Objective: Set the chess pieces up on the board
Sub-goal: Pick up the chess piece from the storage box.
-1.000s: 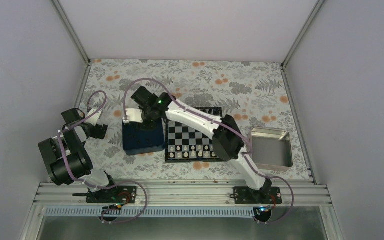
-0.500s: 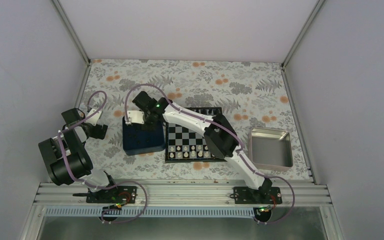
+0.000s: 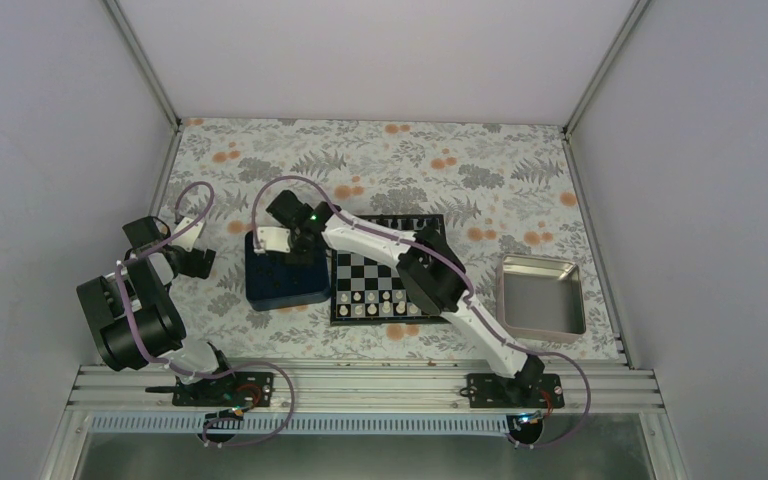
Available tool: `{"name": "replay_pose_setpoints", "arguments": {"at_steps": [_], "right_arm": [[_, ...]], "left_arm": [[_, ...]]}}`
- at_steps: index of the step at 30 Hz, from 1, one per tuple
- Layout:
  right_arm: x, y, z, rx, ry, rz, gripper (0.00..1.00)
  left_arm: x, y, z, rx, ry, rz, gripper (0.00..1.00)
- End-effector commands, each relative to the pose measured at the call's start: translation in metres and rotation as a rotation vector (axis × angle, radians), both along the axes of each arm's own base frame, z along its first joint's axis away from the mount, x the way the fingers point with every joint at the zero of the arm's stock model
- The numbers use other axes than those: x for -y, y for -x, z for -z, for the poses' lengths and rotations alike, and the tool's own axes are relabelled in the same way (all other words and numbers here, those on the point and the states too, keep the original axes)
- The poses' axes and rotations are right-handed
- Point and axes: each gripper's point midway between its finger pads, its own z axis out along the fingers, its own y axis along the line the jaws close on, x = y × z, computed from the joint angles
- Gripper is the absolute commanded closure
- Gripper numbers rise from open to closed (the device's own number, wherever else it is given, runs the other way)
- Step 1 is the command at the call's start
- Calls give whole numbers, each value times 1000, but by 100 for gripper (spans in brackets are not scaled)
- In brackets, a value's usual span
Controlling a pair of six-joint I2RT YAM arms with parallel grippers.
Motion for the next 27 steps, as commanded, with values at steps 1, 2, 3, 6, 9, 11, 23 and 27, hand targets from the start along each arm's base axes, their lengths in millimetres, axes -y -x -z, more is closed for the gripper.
{"name": "replay_pose_setpoints", "arguments": {"at_steps": [1, 2, 3, 6, 9, 11, 23, 27], "right_arm": [[0, -14, 4, 17, -17, 21, 45], [0, -15, 4, 17, -18, 22, 45], [1, -16, 5, 16, -18, 24, 45], [1, -16, 5, 3, -27, 18, 50], [-1, -15, 2, -15, -48, 10, 58], [-2, -15, 0, -28, -62, 7, 60], [-4, -9, 6, -106, -96, -17, 59], [-6, -9, 8, -109, -100, -20, 59]], "left_arm": [[7, 9, 12, -47, 29, 21, 0], [7, 10, 13, -49, 31, 21, 0], [7, 9, 12, -47, 30, 22, 0], [7, 10, 13, -48, 31, 22, 0], [7, 10, 12, -48, 31, 22, 0], [7, 10, 12, -48, 30, 22, 0], [8, 10, 12, -47, 30, 26, 0], [7, 10, 12, -48, 29, 24, 0]]}}
